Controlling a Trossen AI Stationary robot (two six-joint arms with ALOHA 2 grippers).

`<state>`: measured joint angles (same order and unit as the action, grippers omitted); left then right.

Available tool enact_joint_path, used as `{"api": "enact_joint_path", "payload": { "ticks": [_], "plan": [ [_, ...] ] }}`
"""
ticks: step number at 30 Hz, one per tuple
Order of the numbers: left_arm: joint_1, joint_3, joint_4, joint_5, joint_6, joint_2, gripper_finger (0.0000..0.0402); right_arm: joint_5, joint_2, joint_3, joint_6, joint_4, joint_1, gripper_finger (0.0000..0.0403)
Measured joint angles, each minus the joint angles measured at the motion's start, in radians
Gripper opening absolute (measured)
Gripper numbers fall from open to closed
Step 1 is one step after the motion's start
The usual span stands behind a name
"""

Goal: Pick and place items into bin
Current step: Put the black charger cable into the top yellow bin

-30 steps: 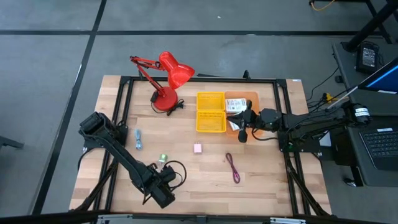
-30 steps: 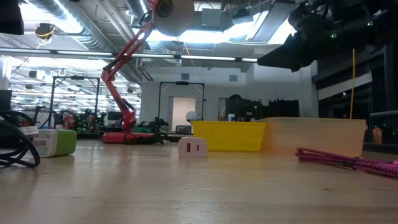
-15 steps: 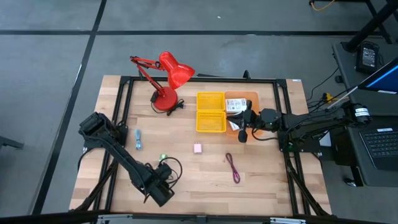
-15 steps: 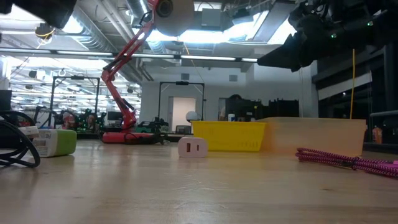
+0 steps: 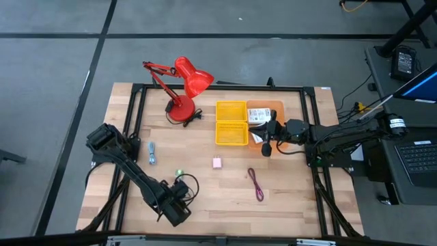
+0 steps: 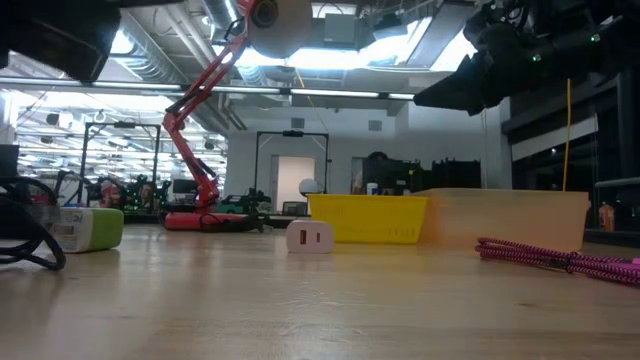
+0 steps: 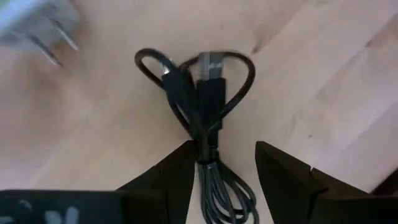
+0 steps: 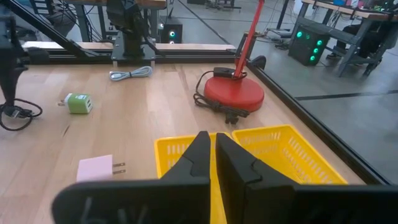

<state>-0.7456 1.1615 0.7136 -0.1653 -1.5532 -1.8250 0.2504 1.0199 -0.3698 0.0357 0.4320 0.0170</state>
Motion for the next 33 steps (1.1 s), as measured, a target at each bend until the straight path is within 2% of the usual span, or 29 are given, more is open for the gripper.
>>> {"api": "enact_joint_path", "payload": {
  "ticks": [9,18,23,27,33],
  "plan": [
    [0.001,-0.03,-0.007,0.12,0.017,-0.039,0.0137,0.0,0.0,0.0,0.0,-0.004,0.0,0.001],
    [0.001,-0.033,0.004,0.129,0.082,-0.036,0.0044,0.001,0.0,0.0,0.003,-0.006,0.0,0.0009],
    [0.001,-0.031,0.004,0.134,0.085,-0.034,0.0044,0.001,0.0,0.0,0.003,-0.006,0.0,0.0009],
    [-0.001,0.002,0.004,0.159,0.152,-0.039,0.0051,0.001,0.0,0.0,0.003,-0.007,0.0,0.0009],
    [0.002,0.047,0.022,0.144,0.205,-0.038,0.0043,0.001,0.0,0.0,0.003,-0.008,0.0,0.0009]
  ]
}}
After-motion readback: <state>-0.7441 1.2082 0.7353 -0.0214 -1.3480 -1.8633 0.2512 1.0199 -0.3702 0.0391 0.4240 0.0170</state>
